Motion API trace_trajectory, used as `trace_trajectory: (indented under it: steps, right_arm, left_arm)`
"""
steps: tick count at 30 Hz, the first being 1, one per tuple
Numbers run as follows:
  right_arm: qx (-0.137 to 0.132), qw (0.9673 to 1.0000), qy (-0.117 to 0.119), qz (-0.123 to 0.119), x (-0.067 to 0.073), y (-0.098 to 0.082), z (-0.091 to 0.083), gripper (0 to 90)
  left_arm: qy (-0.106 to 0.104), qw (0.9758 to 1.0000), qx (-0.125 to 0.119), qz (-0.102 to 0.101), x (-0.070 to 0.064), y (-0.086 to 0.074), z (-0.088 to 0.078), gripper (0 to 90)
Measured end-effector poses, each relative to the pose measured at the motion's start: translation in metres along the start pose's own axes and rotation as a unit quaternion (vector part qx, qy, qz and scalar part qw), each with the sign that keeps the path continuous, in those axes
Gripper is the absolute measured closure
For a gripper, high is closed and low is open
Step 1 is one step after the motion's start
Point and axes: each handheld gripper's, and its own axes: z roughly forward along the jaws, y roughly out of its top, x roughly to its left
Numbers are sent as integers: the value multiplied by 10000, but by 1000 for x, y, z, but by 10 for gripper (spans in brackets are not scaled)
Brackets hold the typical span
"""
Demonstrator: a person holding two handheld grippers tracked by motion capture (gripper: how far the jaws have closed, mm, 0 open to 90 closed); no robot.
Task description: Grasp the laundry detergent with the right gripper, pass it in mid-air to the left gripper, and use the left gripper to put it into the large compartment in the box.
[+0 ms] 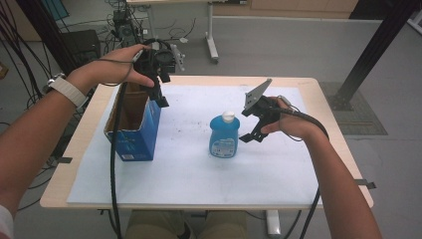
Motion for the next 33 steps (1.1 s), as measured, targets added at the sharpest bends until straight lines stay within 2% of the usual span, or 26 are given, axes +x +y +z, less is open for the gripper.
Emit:
trace_trajectory:
  steps: [21, 33]
  right_arm:
    - [-407, 9991, 54, 61, 2, -6, 14, 38]
    - [-502, 9987, 21, 87, 2, -9, 21, 42]
  left_arm:
    - [6, 10000, 12, -6, -1, 1, 0, 84]
    - [10, 10000, 3, -22, 0, 0, 1, 85]
